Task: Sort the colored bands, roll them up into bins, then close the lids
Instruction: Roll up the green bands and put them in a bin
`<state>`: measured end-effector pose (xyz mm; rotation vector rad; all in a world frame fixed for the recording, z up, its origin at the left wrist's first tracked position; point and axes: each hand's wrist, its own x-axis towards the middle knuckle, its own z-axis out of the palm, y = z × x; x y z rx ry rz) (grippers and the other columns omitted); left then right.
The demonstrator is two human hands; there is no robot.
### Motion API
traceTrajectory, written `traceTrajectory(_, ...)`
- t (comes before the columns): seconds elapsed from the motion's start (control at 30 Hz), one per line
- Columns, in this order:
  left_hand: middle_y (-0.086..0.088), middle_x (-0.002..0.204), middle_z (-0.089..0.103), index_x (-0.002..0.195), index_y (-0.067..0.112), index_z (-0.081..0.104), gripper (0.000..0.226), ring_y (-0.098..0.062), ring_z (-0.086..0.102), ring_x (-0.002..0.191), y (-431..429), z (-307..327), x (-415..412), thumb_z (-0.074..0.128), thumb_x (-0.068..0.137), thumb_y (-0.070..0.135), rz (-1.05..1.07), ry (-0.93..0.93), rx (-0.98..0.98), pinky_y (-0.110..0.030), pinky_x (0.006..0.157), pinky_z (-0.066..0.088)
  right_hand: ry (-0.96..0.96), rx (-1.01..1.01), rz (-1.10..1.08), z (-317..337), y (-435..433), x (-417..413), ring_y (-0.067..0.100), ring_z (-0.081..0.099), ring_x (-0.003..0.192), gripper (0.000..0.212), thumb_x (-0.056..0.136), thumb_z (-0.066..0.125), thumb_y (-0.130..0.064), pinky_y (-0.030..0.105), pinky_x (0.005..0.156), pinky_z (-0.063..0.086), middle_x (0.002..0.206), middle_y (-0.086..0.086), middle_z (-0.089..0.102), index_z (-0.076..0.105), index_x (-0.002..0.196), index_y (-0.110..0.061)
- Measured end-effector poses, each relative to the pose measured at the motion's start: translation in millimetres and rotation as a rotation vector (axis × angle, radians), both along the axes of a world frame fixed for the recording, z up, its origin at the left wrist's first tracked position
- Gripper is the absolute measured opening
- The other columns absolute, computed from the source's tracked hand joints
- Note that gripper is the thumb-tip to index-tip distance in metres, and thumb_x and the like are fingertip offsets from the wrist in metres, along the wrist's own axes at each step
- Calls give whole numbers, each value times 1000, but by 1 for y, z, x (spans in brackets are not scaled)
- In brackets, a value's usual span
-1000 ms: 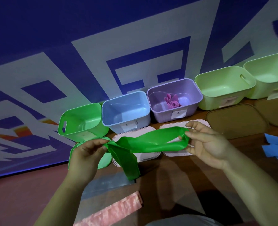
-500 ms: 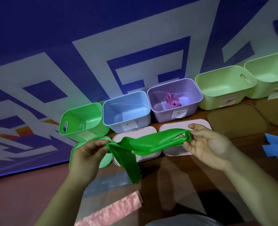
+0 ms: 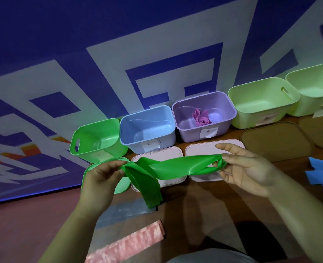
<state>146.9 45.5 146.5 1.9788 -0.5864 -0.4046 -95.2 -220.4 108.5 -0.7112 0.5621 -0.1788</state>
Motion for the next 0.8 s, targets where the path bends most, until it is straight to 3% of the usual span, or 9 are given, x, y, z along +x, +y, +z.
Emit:
traceTrajectory(0.1, 13, 87, 77, 101, 8, 73, 23, 4, 69, 78, -2, 1, -3, 64, 88, -9, 6, 9, -5, -8, 71, 51, -57, 147, 17, -6, -6, -4, 17, 64, 71, 61, 46, 88, -13, 31, 64, 50, 82, 7, 65, 66, 102, -21)
traceTrajectory(0.2, 13, 83, 77, 101, 7, 72, 23, 6, 68, 74, -5, 0, -6, 63, 88, -9, 22, 25, -25, -7, 70, 50, -75, 239, -48, -10, -8, -5, 13, 53, 60, 64, 34, 86, -12, 30, 62, 44, 75, 3, 57, 69, 95, -19)
traceTrajectory(0.27, 5, 87, 76, 103, 5, 72, 22, 6, 67, 73, -6, 0, -8, 63, 88, -10, 34, 24, -30, -7, 69, 50, -66, 239, -43, -10, -5, -5, 13, 50, 60, 56, 43, 83, -14, 30, 62, 44, 72, 1, 56, 66, 96, -18)
traceTrajectory(0.33, -1, 93, 75, 104, 5, 72, 23, 5, 67, 73, -7, 0, -9, 63, 88, -10, 38, 14, -27, -7, 70, 50, -36, 180, -11, -13, -3, -4, 16, 54, 66, 32, 70, 65, -9, 32, 64, 48, 70, 1, 59, 60, 100, -19)
traceTrajectory(0.4, 1, 93, 75, 104, 5, 72, 23, 5, 67, 73, -8, 1, -10, 63, 89, -10, 42, 9, -26, -7, 69, 50, -18, 125, 1, -17, -2, -6, 18, 61, 66, 29, 82, 50, 1, 36, 71, 49, 68, 2, 60, 57, 103, -17)
traceTrajectory(0.47, 7, 85, 76, 104, 5, 71, 23, 6, 67, 71, -10, 3, -11, 62, 89, -10, 48, 27, -42, -7, 67, 50, -37, 97, 16, -21, -3, -11, 19, 67, 67, 38, 72, 69, -1, 36, 73, 47, 75, 5, 60, 59, 105, -16)
traceTrajectory(0.57, 14, 79, 76, 101, 7, 72, 23, 5, 67, 71, -13, 5, -13, 63, 88, -9, 52, 40, -57, -8, 67, 50, -34, 32, 88, -30, -6, -18, 19, 66, 79, 76, 38, 95, -8, 29, 66, 47, 89, 7, 64, 63, 107, -19)
traceTrajectory(0.8, 17, 78, 76, 99, 11, 71, 25, 7, 67, 71, -18, 9, -21, 62, 88, -9, 53, 32, -52, -7, 66, 50, -15, -3, 43, -38, -10, -25, 15, 65, 79, 75, 32, 100, -15, 24, 63, 55, 94, 4, 66, 67, 99, -18)
